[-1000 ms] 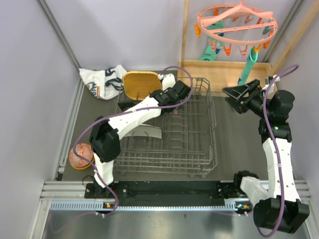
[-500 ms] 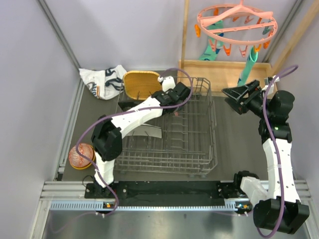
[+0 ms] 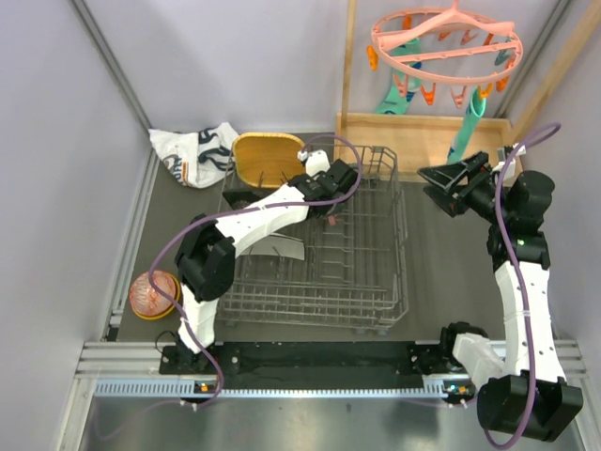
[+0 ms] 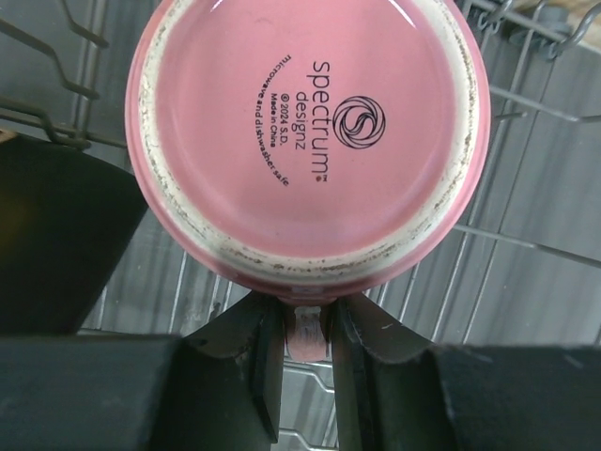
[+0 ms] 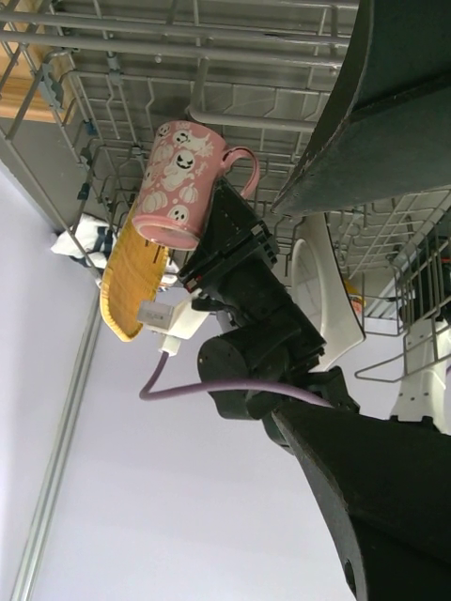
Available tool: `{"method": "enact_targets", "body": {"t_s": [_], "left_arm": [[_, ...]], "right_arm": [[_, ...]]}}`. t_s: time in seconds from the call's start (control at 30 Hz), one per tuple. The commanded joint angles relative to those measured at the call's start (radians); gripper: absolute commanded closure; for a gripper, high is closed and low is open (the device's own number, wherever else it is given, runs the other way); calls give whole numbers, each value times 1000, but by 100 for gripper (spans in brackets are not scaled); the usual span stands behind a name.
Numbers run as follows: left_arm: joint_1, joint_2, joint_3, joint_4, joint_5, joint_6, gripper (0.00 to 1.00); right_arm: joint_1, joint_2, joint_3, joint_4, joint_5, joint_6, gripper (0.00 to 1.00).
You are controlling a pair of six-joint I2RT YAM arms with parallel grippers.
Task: Load the mixed dishes into the dish rack
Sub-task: Place the cup upside down on the dish rack
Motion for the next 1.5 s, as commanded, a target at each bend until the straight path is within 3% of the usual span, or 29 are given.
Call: {"method": "enact_targets", "body": {"t_s": [0.0,0.13,0.4,0.73,1.47], "left_arm": [[33,16,9,92,-46,10,100],[38,28,9,91,-30,10,97],[41,36,10,91,-7,16,67],[43,33,9,94,13,33,45],[41,-128,-126,167,112,58,43]], "right_arm": [[-14,-23,14,12,-12,-20,21],[-20,-23,13,11,-15,-23,21],[-25,-22,16,8,-20,-26,21],[-25,-21,19,11,-23,-25,20],[-25,-25,28,-11,-10,-34,20]]}}
